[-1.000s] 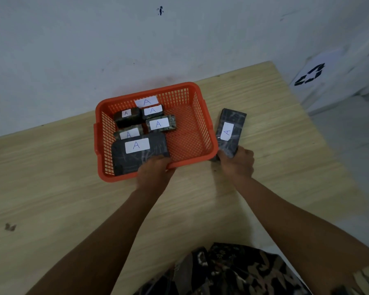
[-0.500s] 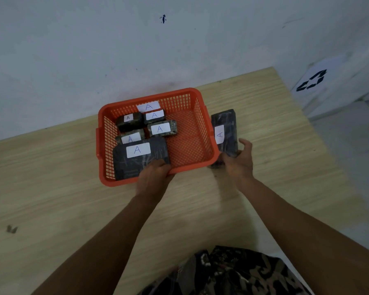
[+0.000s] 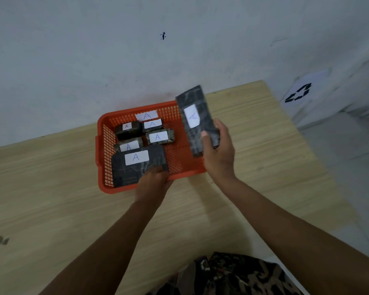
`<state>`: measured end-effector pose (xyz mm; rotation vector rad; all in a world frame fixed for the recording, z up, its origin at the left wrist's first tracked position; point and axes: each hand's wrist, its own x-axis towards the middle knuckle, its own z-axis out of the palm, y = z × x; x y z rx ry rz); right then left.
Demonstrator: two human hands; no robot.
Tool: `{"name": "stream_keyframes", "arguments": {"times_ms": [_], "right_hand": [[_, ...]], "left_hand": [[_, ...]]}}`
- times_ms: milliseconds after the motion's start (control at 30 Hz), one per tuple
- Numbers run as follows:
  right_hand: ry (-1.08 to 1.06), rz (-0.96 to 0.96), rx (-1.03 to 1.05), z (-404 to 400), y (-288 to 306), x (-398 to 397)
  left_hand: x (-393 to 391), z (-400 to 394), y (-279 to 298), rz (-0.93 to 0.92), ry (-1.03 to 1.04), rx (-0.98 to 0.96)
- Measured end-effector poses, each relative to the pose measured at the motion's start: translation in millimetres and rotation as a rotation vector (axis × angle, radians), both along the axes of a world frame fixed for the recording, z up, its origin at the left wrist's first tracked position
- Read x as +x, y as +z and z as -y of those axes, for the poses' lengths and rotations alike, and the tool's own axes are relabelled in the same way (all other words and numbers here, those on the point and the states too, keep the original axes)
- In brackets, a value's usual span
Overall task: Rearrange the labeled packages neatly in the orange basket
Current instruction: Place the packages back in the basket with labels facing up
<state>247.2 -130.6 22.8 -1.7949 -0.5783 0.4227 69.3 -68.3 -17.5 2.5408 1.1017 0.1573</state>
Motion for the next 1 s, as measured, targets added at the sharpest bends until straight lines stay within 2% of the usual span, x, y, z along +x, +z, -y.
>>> {"name": "stream_keyframes", "arguments": {"times_ms": [167,300,467,600,733,900,1000], "right_hand": [[0.097,0.018,-0.216,-10,-15,-18],[0.138,0.075,-0.277,-17,-19,-28],[0.217,0.231,-0.431,-19,-20,-32],[0.355,0.478,-0.686,-21,-18,-29],[0.387,0.608,-0.871,-33,-13,-31],[0.416,0.751,-0.923,-43,-12,-30],[0.464,0.713,-0.93,-43,-11,-28]], "left_hand": [[-1,0,1,0.009,0.003,-0.027],[-2,-2,1,0.037,0.001,-0.038],[-9,-5,3,0.05,-0.021,-0.047],[-23,-13,2,0.031,-0.04,-0.026],[-39,-23,0,0.006,-0.072,-0.019],[-45,-25,-2,0.026,-0.106,0.002],[-45,-25,-4,0.036,-0.096,0.003]]}}
